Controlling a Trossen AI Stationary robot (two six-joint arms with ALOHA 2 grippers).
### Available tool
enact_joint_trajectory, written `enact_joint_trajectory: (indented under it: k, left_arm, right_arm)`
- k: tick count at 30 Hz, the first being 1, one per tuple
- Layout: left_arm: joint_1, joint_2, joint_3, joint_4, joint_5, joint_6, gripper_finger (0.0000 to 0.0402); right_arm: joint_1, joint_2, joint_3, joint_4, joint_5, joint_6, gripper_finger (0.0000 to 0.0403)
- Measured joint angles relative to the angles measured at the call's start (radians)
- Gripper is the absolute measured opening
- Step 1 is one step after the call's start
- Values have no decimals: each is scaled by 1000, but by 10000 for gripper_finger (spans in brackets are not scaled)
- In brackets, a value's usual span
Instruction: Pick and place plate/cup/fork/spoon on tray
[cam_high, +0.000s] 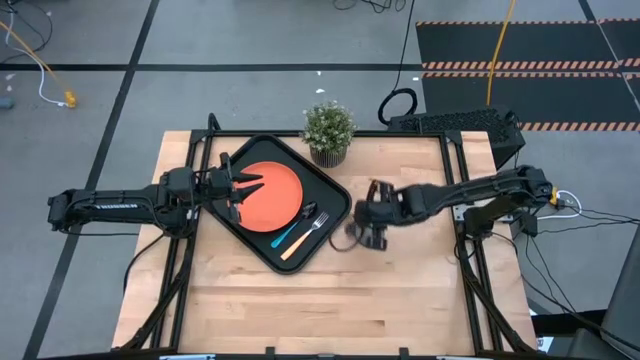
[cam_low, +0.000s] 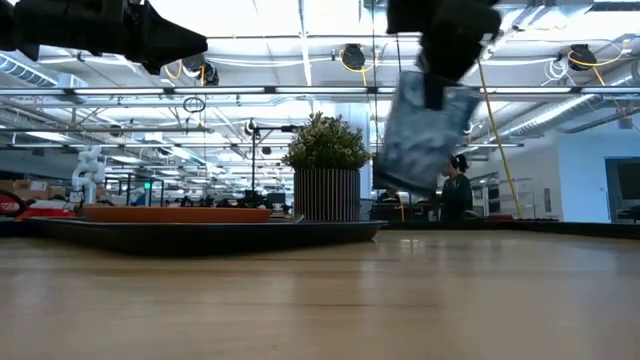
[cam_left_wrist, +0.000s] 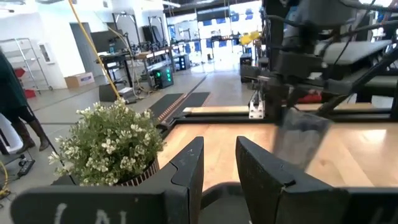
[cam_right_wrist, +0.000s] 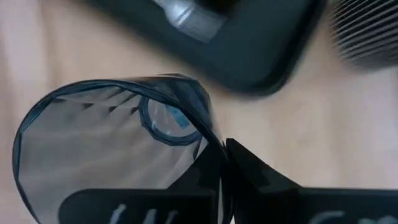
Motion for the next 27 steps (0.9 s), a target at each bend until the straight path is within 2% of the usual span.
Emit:
enact_joint_trajectory:
  k: [4, 14, 17, 21, 27]
  left_arm:
    - [0, 0, 0, 11, 0, 0, 97]
    - [0, 0, 0, 12, -1, 23, 97]
    - [0, 0, 0, 12, -2, 25, 97]
    - [0, 0, 0, 10, -2, 26, 97]
    - [3, 0, 0, -14, -2, 27, 97]
  right_arm:
    - [-55, 3, 66, 77, 37, -123, 1]
    - [-212, 23, 77, 661, 27, -409, 0]
    - [-270, 51, 81, 818, -46, -431, 0]
    - [-320, 92, 78, 770, -99, -369, 0]
    - [-314, 83, 78, 423, -65, -276, 0]
